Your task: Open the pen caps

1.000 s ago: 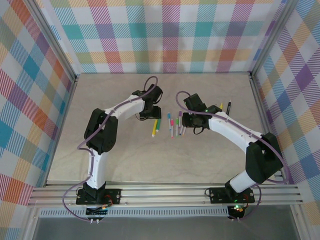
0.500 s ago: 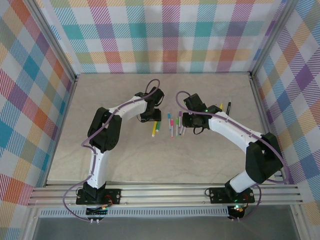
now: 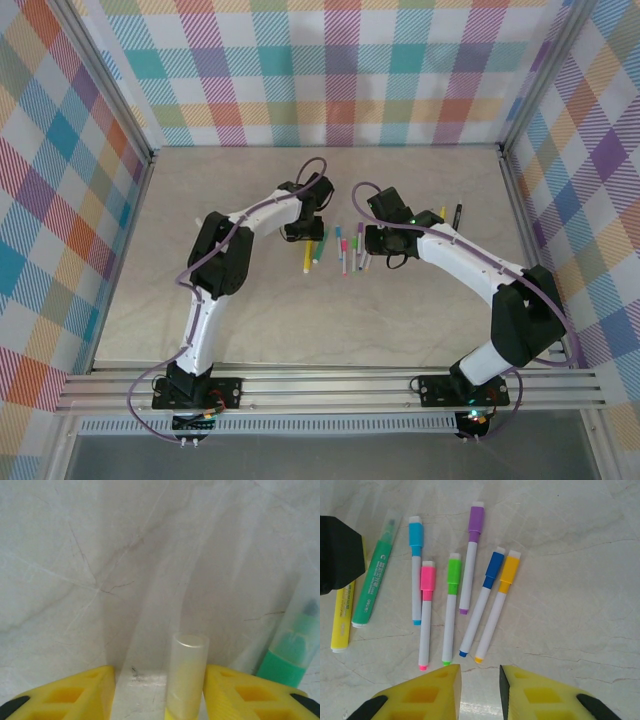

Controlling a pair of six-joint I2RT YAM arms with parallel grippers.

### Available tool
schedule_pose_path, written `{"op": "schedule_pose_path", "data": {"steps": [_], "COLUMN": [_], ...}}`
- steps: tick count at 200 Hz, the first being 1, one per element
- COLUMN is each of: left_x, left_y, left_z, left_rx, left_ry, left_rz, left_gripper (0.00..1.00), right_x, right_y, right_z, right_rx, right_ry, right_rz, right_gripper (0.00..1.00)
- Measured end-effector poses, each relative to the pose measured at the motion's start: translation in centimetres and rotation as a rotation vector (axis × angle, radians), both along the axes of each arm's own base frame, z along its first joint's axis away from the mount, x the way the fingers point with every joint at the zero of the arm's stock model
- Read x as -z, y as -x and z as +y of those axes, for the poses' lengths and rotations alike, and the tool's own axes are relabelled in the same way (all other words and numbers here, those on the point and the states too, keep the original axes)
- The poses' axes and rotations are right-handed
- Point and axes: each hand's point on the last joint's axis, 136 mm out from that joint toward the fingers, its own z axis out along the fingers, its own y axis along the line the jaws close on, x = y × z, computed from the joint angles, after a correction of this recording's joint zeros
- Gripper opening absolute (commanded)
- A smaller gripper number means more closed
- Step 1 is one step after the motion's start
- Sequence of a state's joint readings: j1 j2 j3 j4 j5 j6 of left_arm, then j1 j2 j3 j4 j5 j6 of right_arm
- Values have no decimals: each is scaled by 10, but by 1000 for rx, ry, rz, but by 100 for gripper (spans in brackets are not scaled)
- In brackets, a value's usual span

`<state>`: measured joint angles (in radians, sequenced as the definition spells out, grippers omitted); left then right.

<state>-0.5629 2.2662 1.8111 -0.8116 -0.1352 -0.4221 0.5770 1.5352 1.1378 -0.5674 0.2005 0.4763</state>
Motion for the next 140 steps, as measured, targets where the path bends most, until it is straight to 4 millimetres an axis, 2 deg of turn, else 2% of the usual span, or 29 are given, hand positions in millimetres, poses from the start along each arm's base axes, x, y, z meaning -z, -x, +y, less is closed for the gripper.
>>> {"op": "schedule_pose_path", "data": {"steps": [46, 87, 112, 140], "left_x": [0, 0, 0, -1], "left_y": [-6, -7, -8, -10], "left_z": [-5, -4, -3, 1], "left_rx": [3, 1, 0, -4], "left_ry": [-9, -15, -18, -21], "left_rz": [-2, -7, -9, -12], "left_gripper": [27, 19, 18, 7], "right_x": [1, 6, 12, 22], "right_y": [0, 3, 4, 5], "right_z": [1, 4, 12, 25], "right_rx": [3, -6, -24, -51], "right_ry": [-9, -23, -50, -90], "right_rz": [6, 23, 44, 82], "right_gripper": [27, 27, 26, 26]}}
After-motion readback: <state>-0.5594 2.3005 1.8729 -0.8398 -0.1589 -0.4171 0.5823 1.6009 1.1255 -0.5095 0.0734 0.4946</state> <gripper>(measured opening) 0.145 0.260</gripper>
